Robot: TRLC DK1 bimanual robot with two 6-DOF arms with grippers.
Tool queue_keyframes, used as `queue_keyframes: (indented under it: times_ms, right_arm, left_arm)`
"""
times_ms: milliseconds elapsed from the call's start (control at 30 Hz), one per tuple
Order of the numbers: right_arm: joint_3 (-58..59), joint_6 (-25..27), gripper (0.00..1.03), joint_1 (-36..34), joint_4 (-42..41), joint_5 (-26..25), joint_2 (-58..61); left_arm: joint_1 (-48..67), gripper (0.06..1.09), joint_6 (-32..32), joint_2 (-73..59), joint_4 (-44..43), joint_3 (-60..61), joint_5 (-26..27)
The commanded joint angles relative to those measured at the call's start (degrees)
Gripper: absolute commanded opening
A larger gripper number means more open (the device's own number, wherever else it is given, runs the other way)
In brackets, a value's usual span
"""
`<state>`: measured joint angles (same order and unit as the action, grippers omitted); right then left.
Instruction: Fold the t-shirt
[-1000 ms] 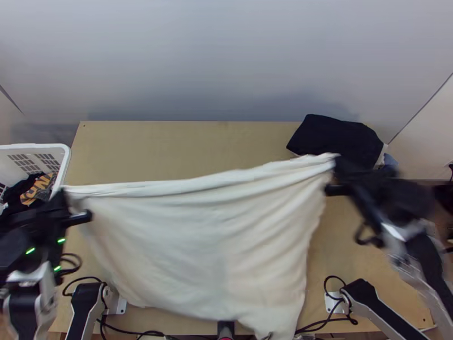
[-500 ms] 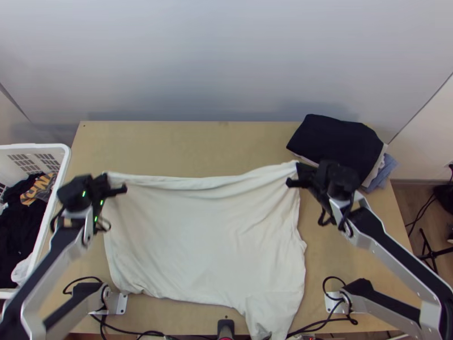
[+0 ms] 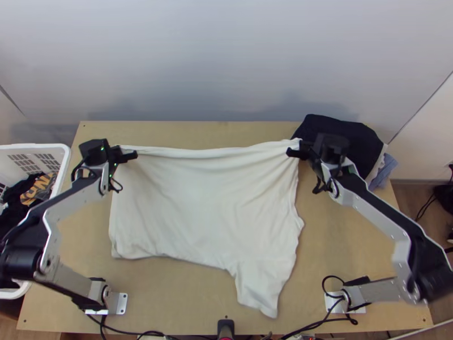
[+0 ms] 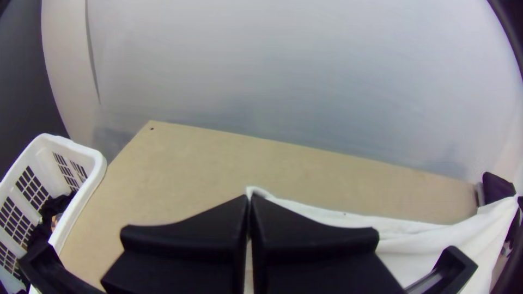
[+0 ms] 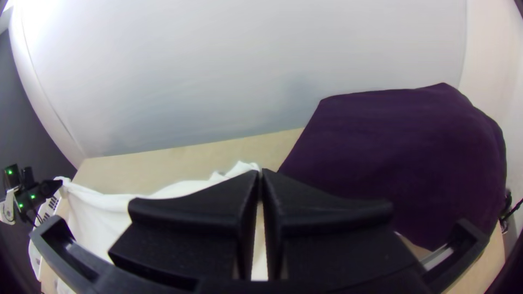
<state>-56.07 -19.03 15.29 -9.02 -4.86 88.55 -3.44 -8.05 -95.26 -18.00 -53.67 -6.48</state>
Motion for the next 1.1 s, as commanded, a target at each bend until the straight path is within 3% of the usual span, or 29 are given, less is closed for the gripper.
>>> queue_keyframes:
  times_ms: [0, 633, 833, 867, 933, 967, 1000, 1067]
  right_arm:
    - [-4.04, -0.05, 0.03, -1.84, -2.67, 0.03, 9.18]
    - [-14.41, -0.05, 0.03, -0.79, -5.4, -0.06, 19.82]
    - [-17.14, -0.13, 0.03, 0.27, -5.4, -2.43, 22.45]
    - [-17.75, -0.13, 0.07, 0.27, -5.31, -3.49, 22.54]
    - [-18.72, -0.13, 0.44, 0.09, -3.38, -4.54, 21.75]
    - [-19.6, -0.13, 0.52, -0.08, -1.36, -5.16, 20.96]
    - [-20.83, -0.13, 0.58, -0.26, 1.37, -5.42, 19.9]
    - [-21.89, -1.63, 0.71, -0.44, 7.52, -5.42, 16.12]
  left_arm:
    - [-0.42, 0.09, 0.67, -8.36, -0.55, -6.45, 0.06]
    - [-2.01, 0.09, 1.2, -18.99, -0.63, -16.91, -0.02]
    - [-2.18, 0.09, 0.58, -21.28, -0.37, -19.98, -0.46]
    - [-2.18, 0.18, 0.58, -21.28, -0.28, -20.25, -0.46]
    - [-2.18, 0.69, 0.58, -20.93, 2.53, -21.56, -0.55]
    - [-2.09, 0.91, 1.02, -20.75, 7.1, -23.5, -0.55]
    - [-2.01, 1.04, 0.94, -20.66, 11.85, -26.05, -0.64]
    - [-2.09, 1.04, 0.85, -19.52, 18.79, -29.65, -0.73]
